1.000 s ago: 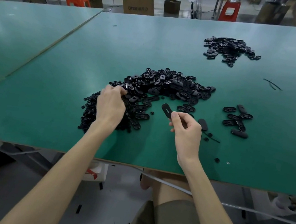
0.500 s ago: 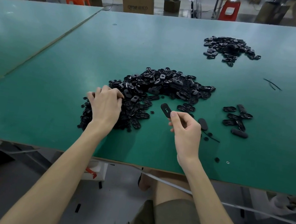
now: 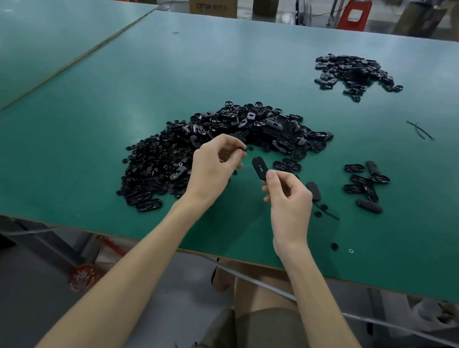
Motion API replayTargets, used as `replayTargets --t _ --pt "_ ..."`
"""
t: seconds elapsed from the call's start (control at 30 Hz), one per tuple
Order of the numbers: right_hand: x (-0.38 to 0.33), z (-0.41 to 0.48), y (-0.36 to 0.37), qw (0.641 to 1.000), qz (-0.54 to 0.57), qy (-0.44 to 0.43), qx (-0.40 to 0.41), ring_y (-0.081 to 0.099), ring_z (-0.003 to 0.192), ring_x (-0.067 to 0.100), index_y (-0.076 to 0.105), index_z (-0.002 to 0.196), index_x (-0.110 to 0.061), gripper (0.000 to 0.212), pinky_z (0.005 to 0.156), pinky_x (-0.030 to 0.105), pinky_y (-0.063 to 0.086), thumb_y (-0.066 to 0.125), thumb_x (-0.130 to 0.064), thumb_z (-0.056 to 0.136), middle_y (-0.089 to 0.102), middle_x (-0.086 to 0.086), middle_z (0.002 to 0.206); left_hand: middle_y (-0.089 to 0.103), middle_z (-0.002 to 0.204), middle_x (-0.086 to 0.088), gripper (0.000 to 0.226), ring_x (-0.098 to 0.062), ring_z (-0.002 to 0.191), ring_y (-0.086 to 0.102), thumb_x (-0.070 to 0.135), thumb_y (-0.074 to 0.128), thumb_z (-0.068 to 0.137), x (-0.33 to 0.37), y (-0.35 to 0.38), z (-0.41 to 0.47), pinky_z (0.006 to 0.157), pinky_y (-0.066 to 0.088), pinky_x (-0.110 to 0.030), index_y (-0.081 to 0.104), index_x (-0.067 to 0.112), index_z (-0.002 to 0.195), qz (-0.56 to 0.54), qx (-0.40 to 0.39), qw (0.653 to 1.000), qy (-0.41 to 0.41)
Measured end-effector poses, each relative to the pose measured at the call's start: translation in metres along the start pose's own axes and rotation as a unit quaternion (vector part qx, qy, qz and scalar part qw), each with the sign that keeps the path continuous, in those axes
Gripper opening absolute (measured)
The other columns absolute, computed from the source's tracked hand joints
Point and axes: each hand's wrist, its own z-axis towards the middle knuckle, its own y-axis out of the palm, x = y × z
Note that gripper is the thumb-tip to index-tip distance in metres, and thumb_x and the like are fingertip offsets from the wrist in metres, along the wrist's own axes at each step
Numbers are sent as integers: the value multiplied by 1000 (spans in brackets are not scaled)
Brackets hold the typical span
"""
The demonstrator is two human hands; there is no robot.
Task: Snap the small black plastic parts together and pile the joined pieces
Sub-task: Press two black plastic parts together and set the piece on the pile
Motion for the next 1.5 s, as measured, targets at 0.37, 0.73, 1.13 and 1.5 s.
replayTargets --t 0.37,0.73,1.13,1.5 --pt "0 1 0 1000 14 -3 12 63 69 4 74 94 -25 13 64 16 50 64 -25 103 73 -1 82 78 87 3 18 -6 70 67 6 69 97 -11 15 -11 64 51 -19 79 12 111 -140 -58 988 -37" --pt "-1 1 0 998 57 3 36 69 76 7 72 100 -17 8 64 20 52 64 -16 102 76 3 89 77 92 -4 11 -11 69 67 11 76 93 -16 16 -15 65 50 -19 74 12 104 -197 -28 979 -51" --pt "0 0 -1 998 54 -11 14 70 80 12 72 93 -25 14 66 24 53 69 -12 99 75 -7 82 78 96 3 8 -9 86 67 13 81 88 -17 18 -15 82 53 -21 79 16 95 -186 -74 979 -42" --pt "2 2 -1 999 40 -18 0 70 83 23 73 92 -26 16 69 29 55 71 -11 97 76 -3 85 78 85 -1 16 -10 80 73 16 83 87 -21 18 -14 77 54 -18 75 5 97 -188 -83 977 -55"
